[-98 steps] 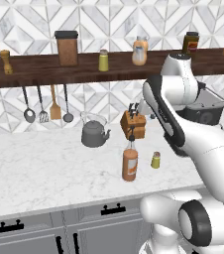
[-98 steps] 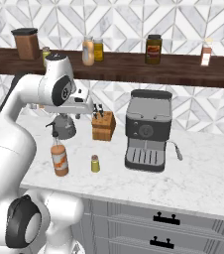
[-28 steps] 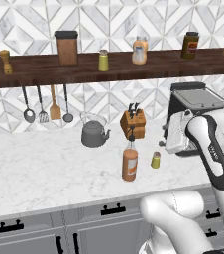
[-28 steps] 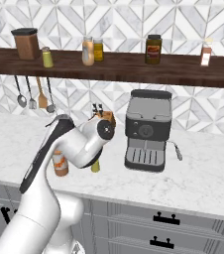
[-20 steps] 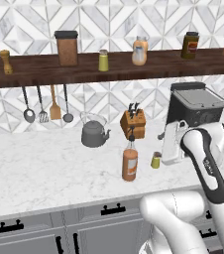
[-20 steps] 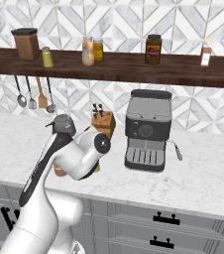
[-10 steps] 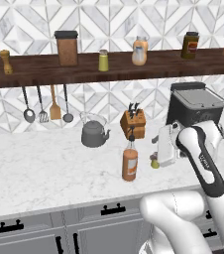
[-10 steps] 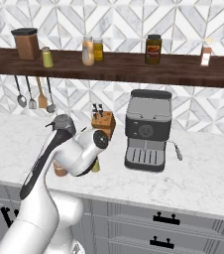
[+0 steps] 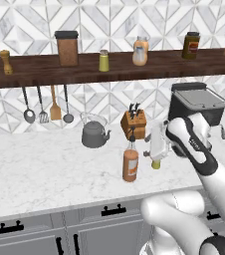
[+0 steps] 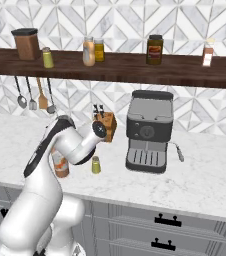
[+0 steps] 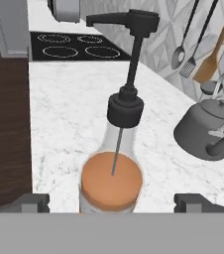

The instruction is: Put the shaker and condiment bottle from the counter next to their counterparts in the cabinet.

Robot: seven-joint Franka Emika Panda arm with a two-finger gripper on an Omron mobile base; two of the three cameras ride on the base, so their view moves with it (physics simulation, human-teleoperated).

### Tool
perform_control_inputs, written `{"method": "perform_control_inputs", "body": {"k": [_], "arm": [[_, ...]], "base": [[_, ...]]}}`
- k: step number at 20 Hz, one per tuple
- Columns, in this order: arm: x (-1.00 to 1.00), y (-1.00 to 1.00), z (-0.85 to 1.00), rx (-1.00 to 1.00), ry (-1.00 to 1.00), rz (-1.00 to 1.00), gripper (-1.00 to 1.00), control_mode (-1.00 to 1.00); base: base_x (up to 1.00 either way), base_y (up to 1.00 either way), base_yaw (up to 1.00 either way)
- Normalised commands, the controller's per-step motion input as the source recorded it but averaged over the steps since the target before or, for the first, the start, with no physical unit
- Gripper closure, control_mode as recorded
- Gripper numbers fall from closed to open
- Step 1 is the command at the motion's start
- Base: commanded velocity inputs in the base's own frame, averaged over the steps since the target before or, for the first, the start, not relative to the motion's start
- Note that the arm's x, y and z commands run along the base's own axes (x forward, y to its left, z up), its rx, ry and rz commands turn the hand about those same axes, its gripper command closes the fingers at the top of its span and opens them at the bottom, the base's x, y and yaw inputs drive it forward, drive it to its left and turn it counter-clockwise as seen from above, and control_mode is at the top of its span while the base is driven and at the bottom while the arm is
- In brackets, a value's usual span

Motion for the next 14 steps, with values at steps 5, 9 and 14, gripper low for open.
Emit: {"method": "perform_control_inputs", "body": {"k": [5,9,14], "arm": [[0.23,0.22,0.0,0.0,0.05,0.01,-1.0,-1.0],[0.19,0.29,0.0,0.0,0.08,0.0,-1.0,-1.0],[0.16,0.2,-0.06,0.0,0.08,0.0,-1.0,-1.0]], "base": [[0.0,0.0,0.0],[0.0,0.0,0.0],[0.0,0.0,0.0]]}}
